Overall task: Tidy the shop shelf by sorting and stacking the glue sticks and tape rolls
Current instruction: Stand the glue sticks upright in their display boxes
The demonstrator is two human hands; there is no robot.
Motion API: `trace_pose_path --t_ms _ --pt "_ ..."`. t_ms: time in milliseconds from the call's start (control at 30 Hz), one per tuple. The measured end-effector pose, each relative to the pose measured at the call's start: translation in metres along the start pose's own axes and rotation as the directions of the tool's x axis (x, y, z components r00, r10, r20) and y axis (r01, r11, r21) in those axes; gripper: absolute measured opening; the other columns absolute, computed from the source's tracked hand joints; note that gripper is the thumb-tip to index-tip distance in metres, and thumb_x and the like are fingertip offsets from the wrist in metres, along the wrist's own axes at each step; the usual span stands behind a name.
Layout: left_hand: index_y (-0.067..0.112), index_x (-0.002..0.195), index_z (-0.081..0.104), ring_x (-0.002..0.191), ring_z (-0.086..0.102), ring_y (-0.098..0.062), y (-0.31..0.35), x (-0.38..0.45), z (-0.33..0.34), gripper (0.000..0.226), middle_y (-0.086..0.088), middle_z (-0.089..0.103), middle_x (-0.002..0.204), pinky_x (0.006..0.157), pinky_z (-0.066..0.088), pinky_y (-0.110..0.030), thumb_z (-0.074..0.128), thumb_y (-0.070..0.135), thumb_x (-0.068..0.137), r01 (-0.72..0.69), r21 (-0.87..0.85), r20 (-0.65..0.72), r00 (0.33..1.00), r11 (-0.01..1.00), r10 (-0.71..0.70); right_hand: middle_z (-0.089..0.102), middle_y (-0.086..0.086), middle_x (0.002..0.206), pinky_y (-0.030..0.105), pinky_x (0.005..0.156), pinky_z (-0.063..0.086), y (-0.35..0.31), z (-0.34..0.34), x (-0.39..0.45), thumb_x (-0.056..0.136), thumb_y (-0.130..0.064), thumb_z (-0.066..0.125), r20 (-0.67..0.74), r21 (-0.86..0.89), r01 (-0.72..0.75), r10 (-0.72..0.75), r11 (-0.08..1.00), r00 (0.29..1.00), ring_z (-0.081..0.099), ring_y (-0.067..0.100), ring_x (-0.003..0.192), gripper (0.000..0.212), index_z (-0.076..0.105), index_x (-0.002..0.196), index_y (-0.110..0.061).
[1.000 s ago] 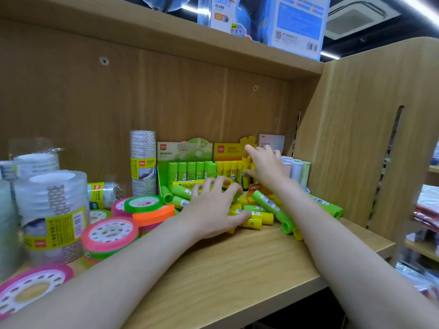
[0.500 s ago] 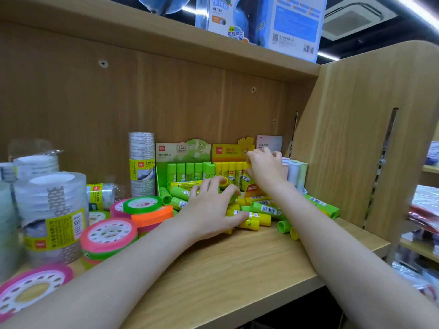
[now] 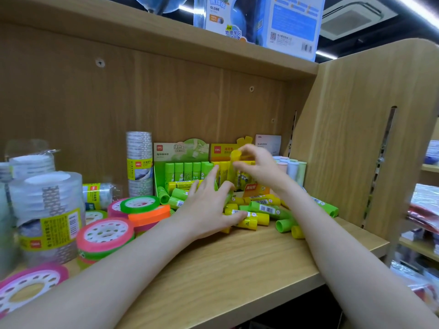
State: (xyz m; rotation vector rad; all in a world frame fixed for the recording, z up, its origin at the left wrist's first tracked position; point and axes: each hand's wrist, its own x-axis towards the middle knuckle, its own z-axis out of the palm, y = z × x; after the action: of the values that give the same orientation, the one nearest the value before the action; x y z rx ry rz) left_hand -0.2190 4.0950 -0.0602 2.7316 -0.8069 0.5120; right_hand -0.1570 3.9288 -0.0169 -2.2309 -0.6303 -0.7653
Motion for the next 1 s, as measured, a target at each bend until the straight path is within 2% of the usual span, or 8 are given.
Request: trace_pose_path --t_ms 67,167,267,367,567,700,800,1000 --pt "0.029 0.136 0.031 0.143 0.013 -0.021 0.000 0.001 0.002 0.058 -0.010 0.015 0.154 0.115 0.002 -0.043 0.041 0.061 0.088 0.006 0.038 0.039 0.999 0.999 -0.007 0.065 0.014 0.098 0.032 0.079 0.051 0.000 -0.008 -0.001 0.093 -0.013 0.053 -0.104 0.243 -0.052 0.079 0.969 0.991 0.063 0.024 0.089 0.008 0.054 0.101 -0.015" --pt "0.032 0.134 0.032 0.131 0.037 -0.020 -0.001 0.003 0.002 0.054 -0.001 0.046 0.135 0.113 0.008 -0.044 0.036 0.061 0.089 -0.004 0.068 0.057 0.998 0.998 0.000 0.054 0.008 0.101 0.019 0.068 0.043 0.001 -0.011 0.002 0.098 -0.023 0.043 -0.185 0.022 -0.047 0.050 0.999 0.982 0.056 0.015 0.079 0.031 0.052 0.127 -0.017" --pt "0.033 0.132 0.033 0.126 0.040 -0.021 0.001 0.003 0.001 0.052 0.001 0.048 0.132 0.111 0.011 -0.043 0.036 0.061 0.089 -0.012 0.077 0.048 0.999 0.997 0.009 0.034 0.004 0.108 0.020 0.080 0.035 0.001 -0.008 0.006 0.098 -0.019 0.043 -0.087 -0.234 -0.069 0.049 0.970 0.995 0.040 0.011 0.090 0.042 0.041 0.140 -0.016" --pt "0.033 0.131 0.034 0.125 0.041 -0.021 0.000 0.003 0.001 0.050 0.001 0.048 0.131 0.110 0.011 -0.043 0.036 0.061 0.089 -0.010 0.073 0.046 0.999 0.997 0.007 0.026 0.002 0.108 0.016 0.072 0.031 0.001 -0.006 0.005 0.096 -0.010 0.042 -0.006 -0.282 -0.082 0.084 0.956 0.996 0.038 0.013 0.083 0.048 0.034 0.143 -0.014" --pt "0.033 0.132 0.034 0.125 0.040 -0.022 -0.001 0.002 0.001 0.051 0.001 0.048 0.132 0.111 0.010 -0.043 0.036 0.061 0.089 -0.022 0.069 0.043 0.999 0.997 0.019 0.053 0.006 0.103 0.019 0.081 0.035 0.002 -0.016 0.003 0.084 -0.017 0.067 -0.252 -0.281 -0.087 0.014 0.956 0.967 0.051 0.016 0.094 0.049 0.052 0.130 -0.012" --pt "0.033 0.132 0.034 0.125 0.040 -0.022 -0.001 0.003 0.002 0.051 0.000 0.048 0.132 0.110 0.011 -0.043 0.036 0.061 0.089 -0.024 0.069 0.035 0.999 0.997 0.022 0.053 0.002 0.084 0.014 0.058 0.040 0.000 -0.013 0.000 0.076 -0.013 0.075 -0.319 -0.149 -0.096 0.044 0.984 0.947 0.053 0.014 0.071 0.044 0.043 0.105 -0.010" --pt "0.033 0.132 0.034 0.125 0.040 -0.023 -0.001 0.003 0.002 0.051 -0.001 0.048 0.132 0.110 0.011 -0.043 0.035 0.061 0.089 -0.025 0.078 0.035 0.999 0.997 0.023 0.051 0.000 0.075 0.019 0.056 0.040 0.002 -0.012 0.001 0.077 -0.016 0.075 -0.263 -0.261 -0.098 0.027 0.960 0.964 0.049 0.013 0.062 0.039 0.039 0.091 -0.013" --pt "0.034 0.132 0.034 0.125 0.040 -0.022 -0.002 0.003 0.002 0.051 -0.001 0.048 0.131 0.111 0.011 -0.043 0.035 0.062 0.089 -0.023 0.076 0.037 0.999 0.997 0.021 0.045 0.007 0.098 0.030 0.072 0.039 0.006 0.003 0.002 0.080 -0.030 0.070 -0.083 -0.529 -0.126 0.096 0.839 0.992 0.051 0.027 0.091 0.034 0.049 0.103 -0.014"
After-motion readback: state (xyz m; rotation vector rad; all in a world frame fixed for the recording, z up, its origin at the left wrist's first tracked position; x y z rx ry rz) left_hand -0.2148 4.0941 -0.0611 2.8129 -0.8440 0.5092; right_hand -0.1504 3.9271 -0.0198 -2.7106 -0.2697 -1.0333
